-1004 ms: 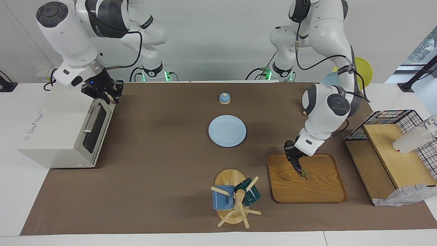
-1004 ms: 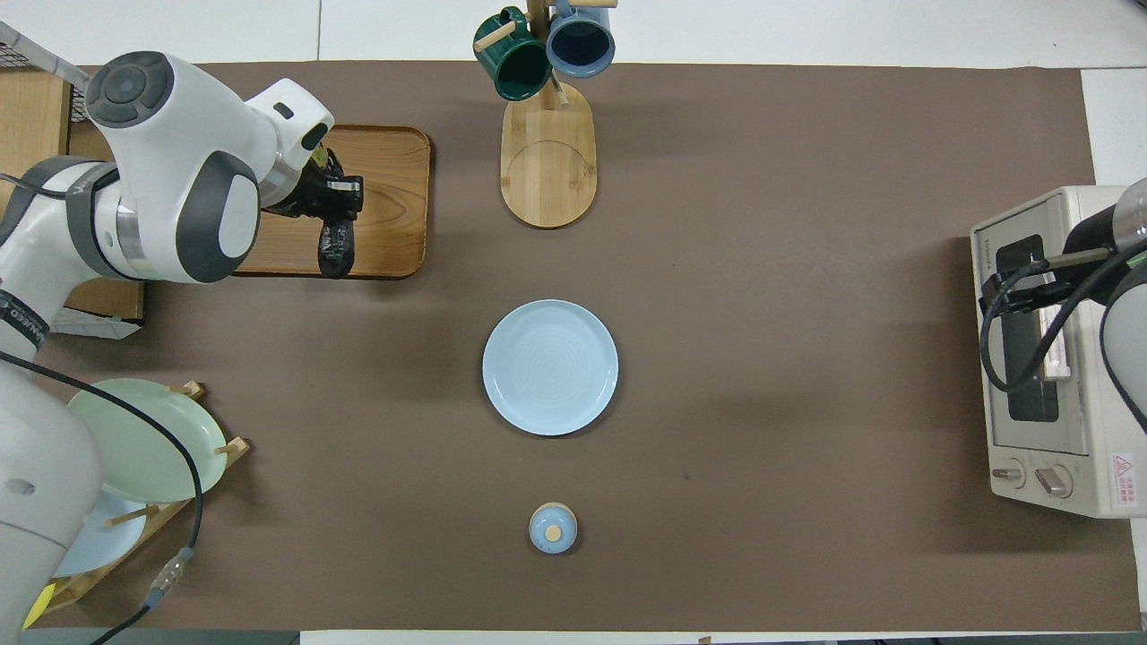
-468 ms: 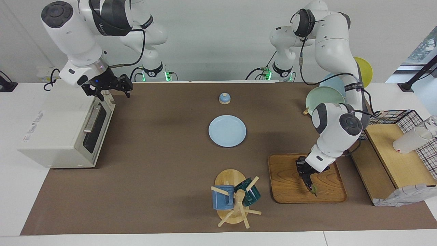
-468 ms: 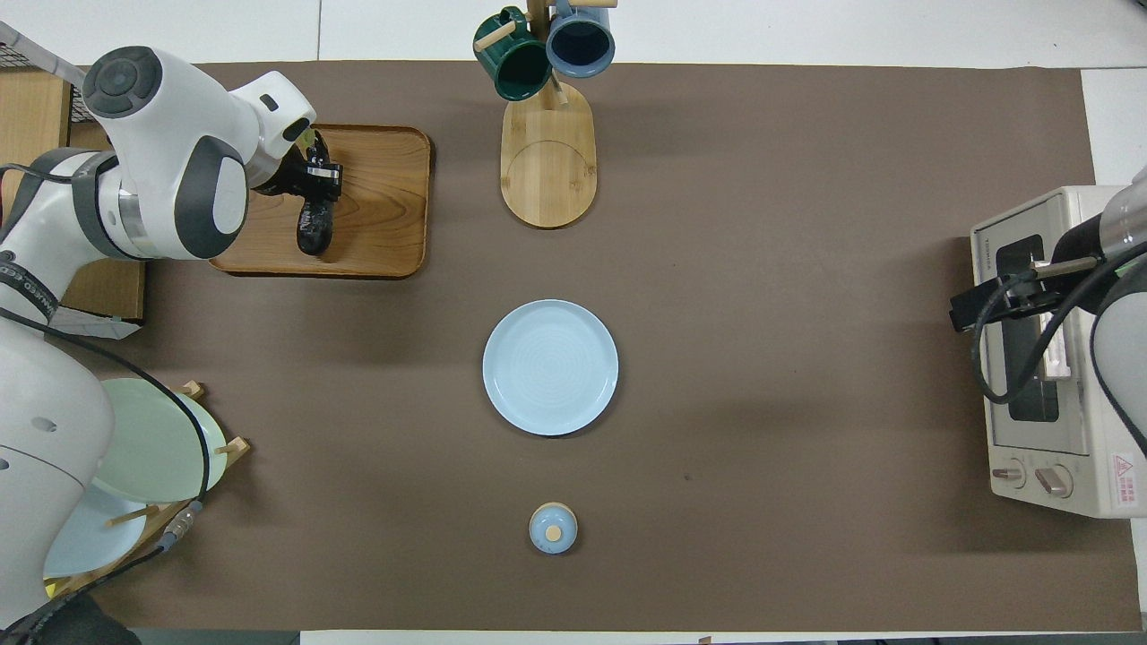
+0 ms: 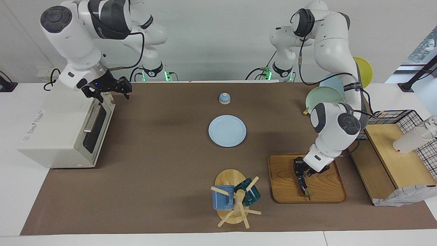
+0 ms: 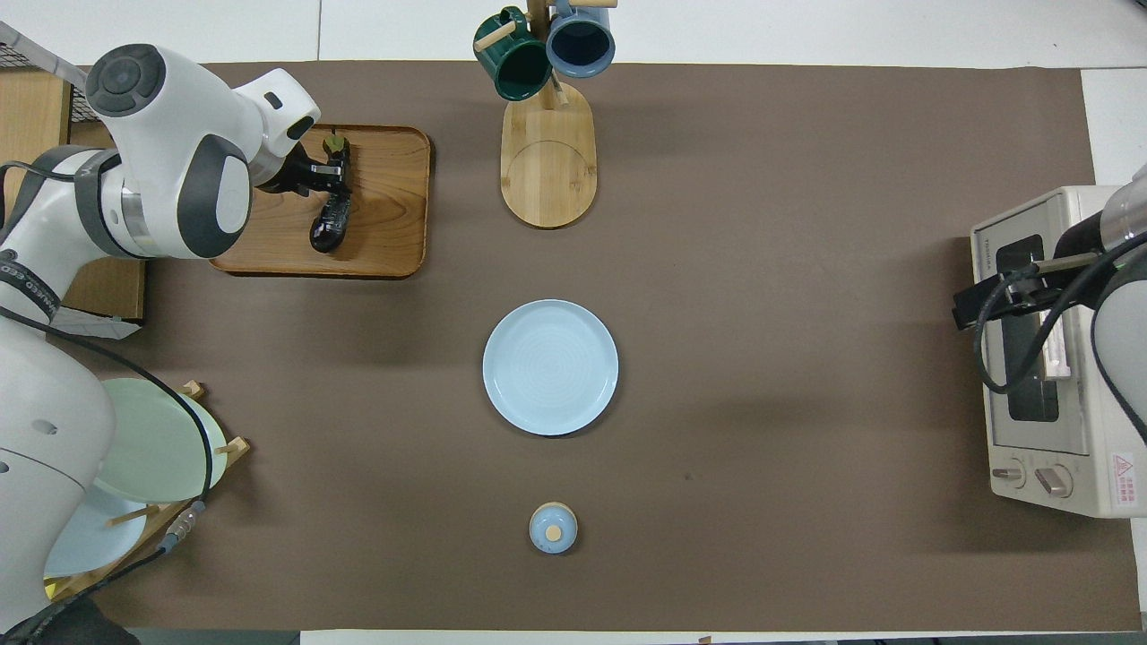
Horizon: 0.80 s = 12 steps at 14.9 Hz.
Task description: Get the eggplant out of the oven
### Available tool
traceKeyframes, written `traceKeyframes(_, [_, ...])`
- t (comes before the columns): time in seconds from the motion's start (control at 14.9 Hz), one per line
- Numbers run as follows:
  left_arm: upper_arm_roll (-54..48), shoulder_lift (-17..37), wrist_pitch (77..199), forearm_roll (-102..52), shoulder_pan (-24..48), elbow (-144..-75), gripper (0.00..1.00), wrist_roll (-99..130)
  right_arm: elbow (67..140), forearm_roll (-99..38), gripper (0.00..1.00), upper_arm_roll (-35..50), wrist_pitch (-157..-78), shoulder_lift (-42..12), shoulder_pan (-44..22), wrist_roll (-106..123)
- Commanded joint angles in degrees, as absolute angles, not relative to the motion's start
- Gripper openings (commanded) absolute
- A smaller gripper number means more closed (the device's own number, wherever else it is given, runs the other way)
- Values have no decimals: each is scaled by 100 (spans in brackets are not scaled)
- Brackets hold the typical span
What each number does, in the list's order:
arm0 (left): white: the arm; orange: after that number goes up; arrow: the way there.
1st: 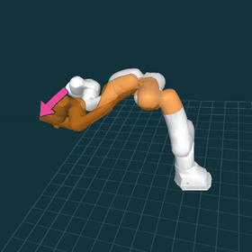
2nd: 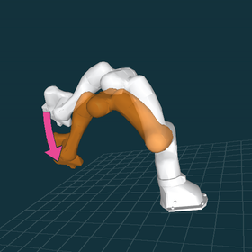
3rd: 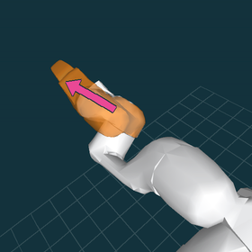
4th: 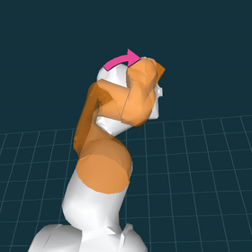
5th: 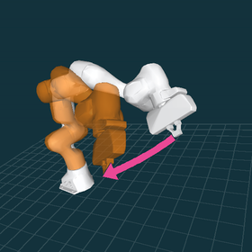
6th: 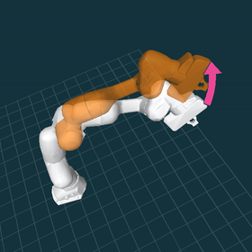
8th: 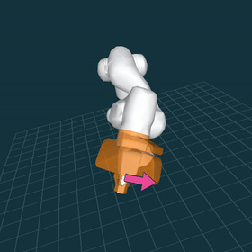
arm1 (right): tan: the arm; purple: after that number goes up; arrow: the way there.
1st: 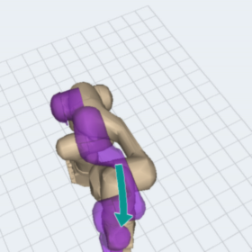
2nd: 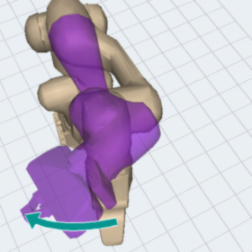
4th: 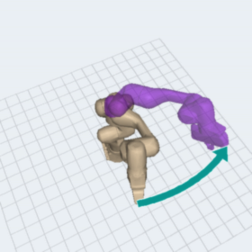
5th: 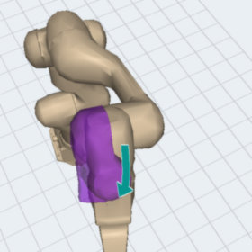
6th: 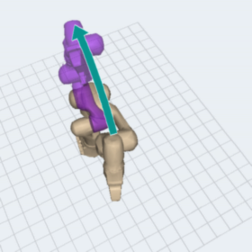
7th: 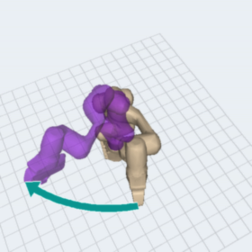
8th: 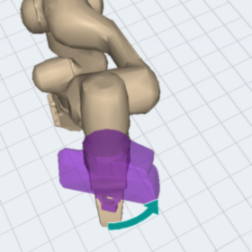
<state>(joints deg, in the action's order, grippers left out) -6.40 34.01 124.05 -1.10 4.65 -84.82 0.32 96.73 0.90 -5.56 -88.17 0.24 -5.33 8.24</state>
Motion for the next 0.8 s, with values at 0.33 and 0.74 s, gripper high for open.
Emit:
traceKeyframes(0.33, [-633, 1777, 10532, 9, 326, -8552, 100, 509, 9607, -17, 100, -571, -8552, 193, -483, 765])
traceKeyframes(0.74, [-624, 424, 9247, 9, 141, -8937, 100, 536, 9694, -26, 100, -571, -8587, 255, -483, 765])
